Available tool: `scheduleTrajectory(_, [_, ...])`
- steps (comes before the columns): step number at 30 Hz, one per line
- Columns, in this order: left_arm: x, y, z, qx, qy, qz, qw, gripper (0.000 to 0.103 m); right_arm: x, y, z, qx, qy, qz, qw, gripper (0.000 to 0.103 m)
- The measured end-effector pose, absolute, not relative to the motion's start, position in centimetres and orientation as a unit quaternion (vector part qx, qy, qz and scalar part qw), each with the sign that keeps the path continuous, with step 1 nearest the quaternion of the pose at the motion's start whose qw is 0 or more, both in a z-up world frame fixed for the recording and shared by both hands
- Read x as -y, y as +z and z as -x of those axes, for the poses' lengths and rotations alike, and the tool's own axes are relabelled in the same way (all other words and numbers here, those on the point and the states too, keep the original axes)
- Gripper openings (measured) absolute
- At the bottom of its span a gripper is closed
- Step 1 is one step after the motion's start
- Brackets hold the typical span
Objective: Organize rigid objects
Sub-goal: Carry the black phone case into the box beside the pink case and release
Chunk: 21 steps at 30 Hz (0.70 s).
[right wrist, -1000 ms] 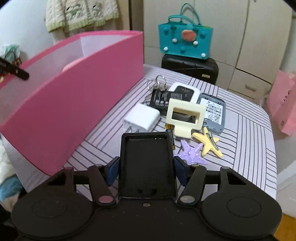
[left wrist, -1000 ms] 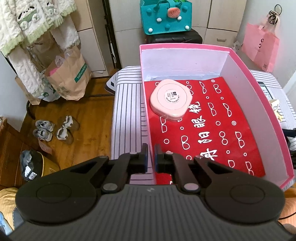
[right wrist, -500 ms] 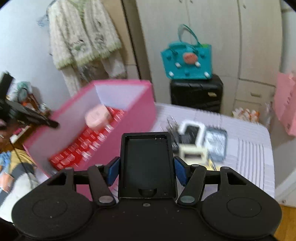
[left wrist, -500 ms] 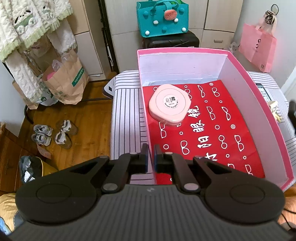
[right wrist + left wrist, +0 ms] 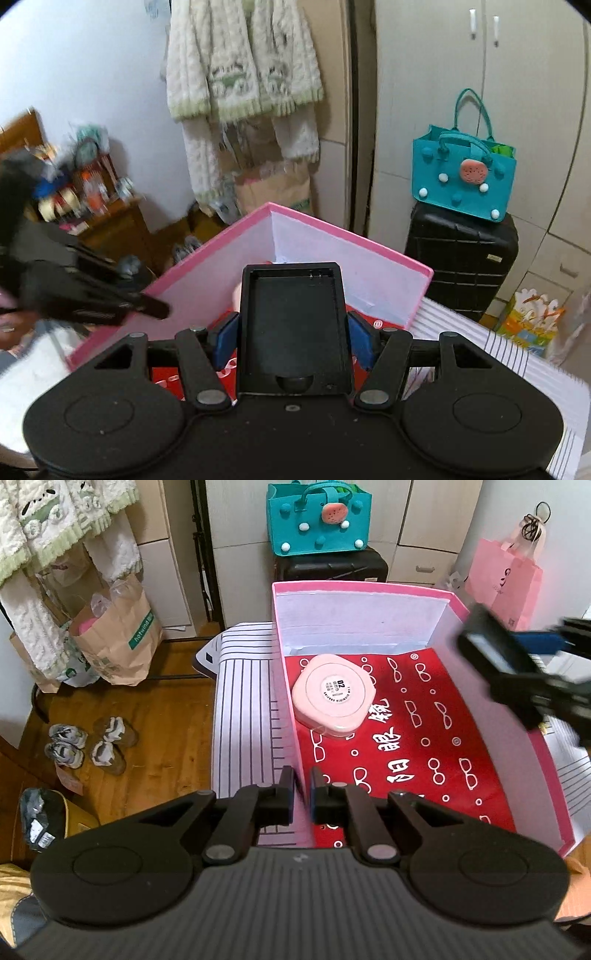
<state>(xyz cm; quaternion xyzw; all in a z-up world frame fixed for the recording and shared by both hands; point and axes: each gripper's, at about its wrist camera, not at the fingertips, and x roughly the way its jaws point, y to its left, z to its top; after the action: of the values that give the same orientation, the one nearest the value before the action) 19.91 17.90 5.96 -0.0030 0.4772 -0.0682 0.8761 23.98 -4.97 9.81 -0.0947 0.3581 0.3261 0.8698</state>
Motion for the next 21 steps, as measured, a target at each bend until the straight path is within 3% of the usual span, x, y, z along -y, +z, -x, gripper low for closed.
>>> scheduleTrajectory(7, [-18.2,5.9,-19.8,-0.473,-0.081,0.009,0.877,0.008,0.8,6.4,-28.3,-0.391,0.285,0.196,0.853,0.066])
scheduleTrajectory(21, [-18.4,5.9,-20.0,-0.477,-0.096,0.002,0.874,0.009,-2.3,3.3,-31.4,-0.470,0.245,0.235,0.815,0.066])
